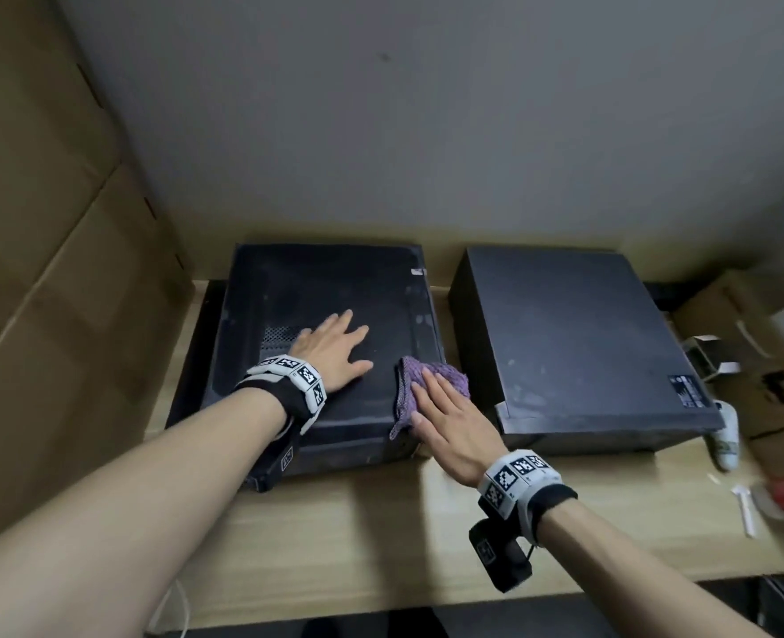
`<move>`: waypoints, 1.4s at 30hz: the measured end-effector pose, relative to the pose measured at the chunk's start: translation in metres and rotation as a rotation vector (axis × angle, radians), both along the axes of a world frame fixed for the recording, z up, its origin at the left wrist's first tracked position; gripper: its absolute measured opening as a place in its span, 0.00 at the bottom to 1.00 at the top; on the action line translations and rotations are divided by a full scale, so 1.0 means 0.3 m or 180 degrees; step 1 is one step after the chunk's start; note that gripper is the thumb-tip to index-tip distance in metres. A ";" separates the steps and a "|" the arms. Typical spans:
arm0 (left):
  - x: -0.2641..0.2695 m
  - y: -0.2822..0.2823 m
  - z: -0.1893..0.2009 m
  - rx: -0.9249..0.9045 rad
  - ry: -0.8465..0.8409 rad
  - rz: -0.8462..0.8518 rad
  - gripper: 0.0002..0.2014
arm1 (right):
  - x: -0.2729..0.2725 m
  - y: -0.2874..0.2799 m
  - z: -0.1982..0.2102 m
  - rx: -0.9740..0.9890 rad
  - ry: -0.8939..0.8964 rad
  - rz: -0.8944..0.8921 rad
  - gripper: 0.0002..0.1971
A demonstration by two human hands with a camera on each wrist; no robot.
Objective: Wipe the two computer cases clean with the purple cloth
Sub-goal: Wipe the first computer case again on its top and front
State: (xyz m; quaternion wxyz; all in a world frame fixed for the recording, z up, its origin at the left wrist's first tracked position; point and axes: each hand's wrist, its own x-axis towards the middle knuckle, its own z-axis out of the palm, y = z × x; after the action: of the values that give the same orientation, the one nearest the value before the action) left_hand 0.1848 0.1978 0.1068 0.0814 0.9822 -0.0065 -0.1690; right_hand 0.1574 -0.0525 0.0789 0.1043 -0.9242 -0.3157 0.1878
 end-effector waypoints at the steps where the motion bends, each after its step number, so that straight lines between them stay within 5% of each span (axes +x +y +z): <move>1: 0.032 0.009 0.003 0.0006 0.0045 0.0021 0.37 | 0.041 0.010 0.011 -0.0015 0.0118 0.0053 0.49; 6: 0.195 0.057 0.008 -0.0076 0.0299 0.0274 0.48 | 0.280 0.078 0.054 -0.0027 0.0707 -0.0009 0.31; 15: 0.309 0.155 -0.014 -0.0247 0.0871 0.0580 0.56 | 0.767 0.271 0.055 -0.0148 0.0781 0.0210 0.29; 22: 0.309 0.147 -0.018 -0.0423 0.0960 0.0647 0.56 | 0.916 0.317 0.024 -0.0126 0.0420 0.0262 0.30; 27: 0.290 0.137 -0.018 -0.0420 0.0843 0.0625 0.55 | 0.736 0.231 0.036 0.0083 0.0446 0.0266 0.29; 36: 0.087 0.171 -0.050 -0.0109 0.0203 0.0562 0.43 | 0.031 -0.087 -0.004 0.0616 0.0287 0.0399 0.28; 42: -0.074 0.154 -0.074 -0.0086 0.0036 0.0322 0.43 | -0.065 -0.053 -0.011 0.0537 0.0001 -0.0026 0.27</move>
State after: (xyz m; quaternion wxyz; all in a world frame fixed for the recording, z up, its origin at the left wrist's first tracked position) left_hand 0.1627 0.2441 0.0847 0.1031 0.9791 0.0413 -0.1701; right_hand 0.1379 -0.0683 0.0755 0.1825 -0.9134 -0.3266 0.1603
